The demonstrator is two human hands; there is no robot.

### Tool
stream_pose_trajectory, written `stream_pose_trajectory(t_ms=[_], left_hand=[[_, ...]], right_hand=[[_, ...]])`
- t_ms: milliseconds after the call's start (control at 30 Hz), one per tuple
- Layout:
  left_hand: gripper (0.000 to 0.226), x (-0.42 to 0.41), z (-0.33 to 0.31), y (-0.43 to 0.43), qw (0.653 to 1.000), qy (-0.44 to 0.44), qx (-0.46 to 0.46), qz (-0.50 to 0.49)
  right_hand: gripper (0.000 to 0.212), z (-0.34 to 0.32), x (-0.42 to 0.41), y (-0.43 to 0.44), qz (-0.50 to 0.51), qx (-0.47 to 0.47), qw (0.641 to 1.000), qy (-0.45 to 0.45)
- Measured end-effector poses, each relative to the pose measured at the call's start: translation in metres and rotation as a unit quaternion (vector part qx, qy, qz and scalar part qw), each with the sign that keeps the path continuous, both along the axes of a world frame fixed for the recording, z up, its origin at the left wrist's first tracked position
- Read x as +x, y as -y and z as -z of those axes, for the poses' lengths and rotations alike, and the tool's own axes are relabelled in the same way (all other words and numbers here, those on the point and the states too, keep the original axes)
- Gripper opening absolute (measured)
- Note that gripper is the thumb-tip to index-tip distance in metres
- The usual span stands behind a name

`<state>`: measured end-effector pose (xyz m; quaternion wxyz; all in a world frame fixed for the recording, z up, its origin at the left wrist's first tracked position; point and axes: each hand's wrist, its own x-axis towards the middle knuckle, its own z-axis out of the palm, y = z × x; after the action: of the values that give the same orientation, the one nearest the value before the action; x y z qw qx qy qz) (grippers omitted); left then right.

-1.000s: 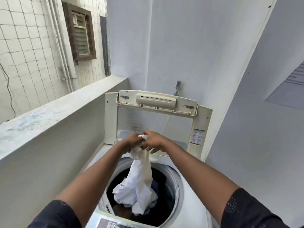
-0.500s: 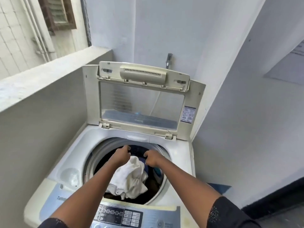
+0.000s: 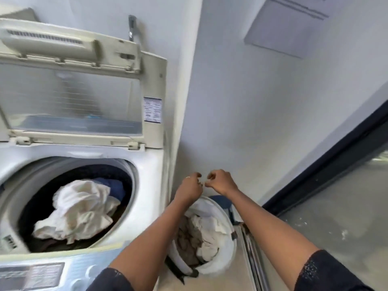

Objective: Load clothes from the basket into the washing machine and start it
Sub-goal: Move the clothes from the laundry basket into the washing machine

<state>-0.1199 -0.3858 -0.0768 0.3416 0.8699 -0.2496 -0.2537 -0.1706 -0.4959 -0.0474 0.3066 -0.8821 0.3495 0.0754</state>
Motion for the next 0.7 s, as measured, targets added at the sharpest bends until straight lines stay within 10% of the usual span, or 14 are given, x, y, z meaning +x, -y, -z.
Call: stream_pose_trajectory(t_ms=[367,700], left_hand=[[0.04,-0.071,0.174,0.096,0.986,-0.125,0.086,-0.065],[0.05,-0.082,0.437,0.107,0.972,-0.159,0.166,-0.052]], right_hand=[[0.008,0.19,-0.103,0.121,0.035,0.099,0.987,-0.118],[0.063,0.498,-0.11,0.139,-0.034,0.003,0.98,-0.198]])
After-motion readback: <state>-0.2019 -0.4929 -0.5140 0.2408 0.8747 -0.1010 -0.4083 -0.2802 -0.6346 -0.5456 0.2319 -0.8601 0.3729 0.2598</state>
